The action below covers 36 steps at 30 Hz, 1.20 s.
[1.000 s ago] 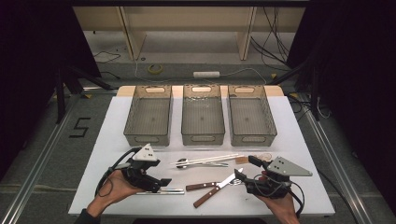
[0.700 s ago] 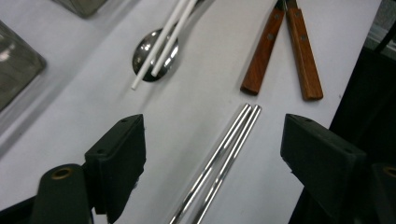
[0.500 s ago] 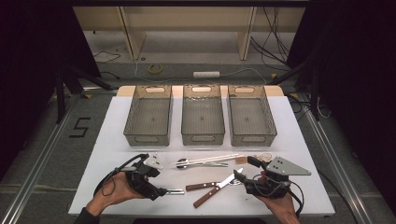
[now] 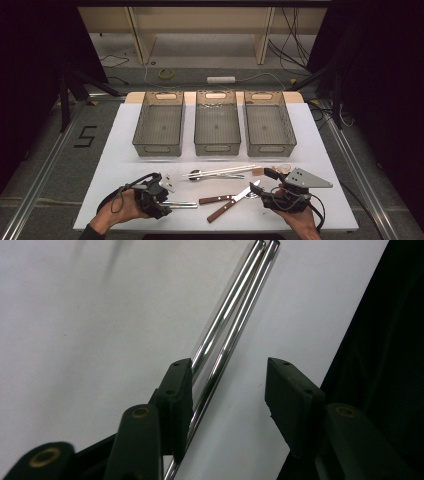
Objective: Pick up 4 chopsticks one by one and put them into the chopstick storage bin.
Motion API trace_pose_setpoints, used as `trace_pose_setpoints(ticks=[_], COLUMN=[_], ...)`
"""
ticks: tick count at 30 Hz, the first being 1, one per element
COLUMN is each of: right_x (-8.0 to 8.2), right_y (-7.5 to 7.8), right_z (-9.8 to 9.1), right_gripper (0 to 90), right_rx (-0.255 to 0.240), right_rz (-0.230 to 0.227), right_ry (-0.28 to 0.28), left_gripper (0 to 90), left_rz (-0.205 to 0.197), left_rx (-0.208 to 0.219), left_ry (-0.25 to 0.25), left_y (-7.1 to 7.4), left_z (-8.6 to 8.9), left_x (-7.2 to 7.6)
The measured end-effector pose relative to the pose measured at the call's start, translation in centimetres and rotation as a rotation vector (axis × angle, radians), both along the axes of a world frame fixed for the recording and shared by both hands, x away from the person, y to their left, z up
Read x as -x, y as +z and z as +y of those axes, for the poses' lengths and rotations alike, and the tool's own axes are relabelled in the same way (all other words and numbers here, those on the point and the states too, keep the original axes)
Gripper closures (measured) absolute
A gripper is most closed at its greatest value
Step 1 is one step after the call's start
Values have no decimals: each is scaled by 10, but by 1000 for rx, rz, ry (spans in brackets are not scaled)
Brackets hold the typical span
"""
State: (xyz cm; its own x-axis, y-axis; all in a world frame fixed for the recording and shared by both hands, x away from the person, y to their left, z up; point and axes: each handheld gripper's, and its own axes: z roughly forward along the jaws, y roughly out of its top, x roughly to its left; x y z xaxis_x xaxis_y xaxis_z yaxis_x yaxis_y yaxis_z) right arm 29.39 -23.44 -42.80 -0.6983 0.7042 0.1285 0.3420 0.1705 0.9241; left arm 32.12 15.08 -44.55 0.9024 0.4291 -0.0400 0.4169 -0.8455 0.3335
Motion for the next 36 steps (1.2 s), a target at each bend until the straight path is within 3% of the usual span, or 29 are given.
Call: trace_pose_setpoints(ticks=[11, 20, 24, 36], right_x=[0, 0, 0, -1], right_y=[0, 0, 0, -1], right_z=[1, 1, 1, 2], right_gripper=[293, 296, 296, 300], right_rx=[0, 0, 2, 3], right_rz=[7, 8, 7, 16], right_ry=[9, 11, 13, 18], left_gripper=[648, 677, 689, 766], left_rz=[3, -6, 2, 6], left_rx=[-61, -82, -123, -153], left_ry=[-40, -53, -84, -141], left_y=[-10, -14, -18, -17], left_z=[1, 1, 0, -3], left_x=[-2, -2, -3, -1])
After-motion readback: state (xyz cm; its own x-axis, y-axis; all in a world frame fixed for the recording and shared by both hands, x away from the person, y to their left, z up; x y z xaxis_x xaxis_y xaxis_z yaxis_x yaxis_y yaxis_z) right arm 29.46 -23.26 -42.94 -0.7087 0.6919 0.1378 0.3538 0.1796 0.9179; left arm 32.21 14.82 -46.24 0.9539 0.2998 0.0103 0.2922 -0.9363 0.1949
